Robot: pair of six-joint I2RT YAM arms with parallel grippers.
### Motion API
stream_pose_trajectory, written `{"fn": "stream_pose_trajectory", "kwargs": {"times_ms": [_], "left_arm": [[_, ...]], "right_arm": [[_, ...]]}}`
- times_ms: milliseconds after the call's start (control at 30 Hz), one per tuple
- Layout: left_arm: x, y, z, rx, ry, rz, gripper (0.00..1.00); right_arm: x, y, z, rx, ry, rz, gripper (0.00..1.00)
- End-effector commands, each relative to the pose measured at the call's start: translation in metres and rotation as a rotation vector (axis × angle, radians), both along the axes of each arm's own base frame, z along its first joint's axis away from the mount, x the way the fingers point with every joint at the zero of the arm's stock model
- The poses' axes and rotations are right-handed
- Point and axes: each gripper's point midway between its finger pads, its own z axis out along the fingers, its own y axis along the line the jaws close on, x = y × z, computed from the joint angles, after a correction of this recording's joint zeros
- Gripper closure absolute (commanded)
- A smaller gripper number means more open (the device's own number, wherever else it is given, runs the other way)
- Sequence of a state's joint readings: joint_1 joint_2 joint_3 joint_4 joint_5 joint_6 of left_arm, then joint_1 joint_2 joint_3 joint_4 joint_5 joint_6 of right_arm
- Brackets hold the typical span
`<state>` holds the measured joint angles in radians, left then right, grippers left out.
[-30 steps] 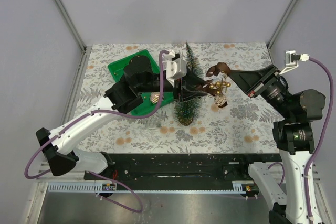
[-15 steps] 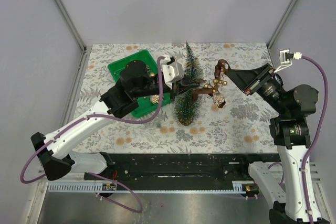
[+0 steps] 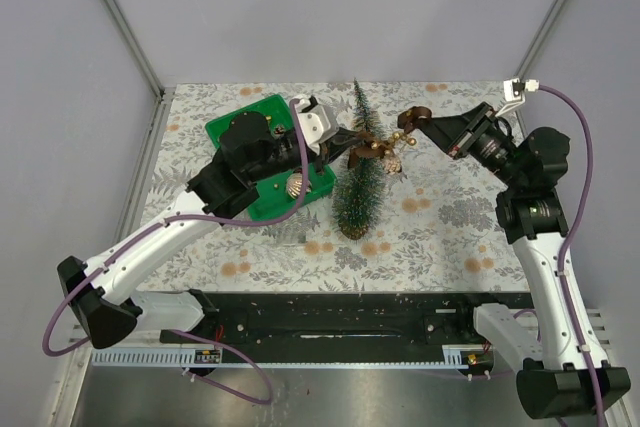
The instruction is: Decorate the small christmas tree
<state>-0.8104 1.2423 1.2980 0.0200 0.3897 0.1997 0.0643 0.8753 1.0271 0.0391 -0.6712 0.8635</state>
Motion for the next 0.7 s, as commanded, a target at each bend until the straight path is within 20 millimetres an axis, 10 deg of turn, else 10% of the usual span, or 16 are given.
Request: {"fn": "stream_pose_trajectory", "kwargs": {"times_ms": [0,667], "left_arm": [[0.003,0.010,0.016,-0.049,-0.068,0.038,1.00],[0.023,0.028,-0.025,-0.040,0.020,0.138,1.00]], "right_arm": [[0.005,0.009,0.010,-0.007,-0.088,0.028,1.00],[0.052,0.014,-0.047,-0.094,0.052,-0.069,0.97]]}}
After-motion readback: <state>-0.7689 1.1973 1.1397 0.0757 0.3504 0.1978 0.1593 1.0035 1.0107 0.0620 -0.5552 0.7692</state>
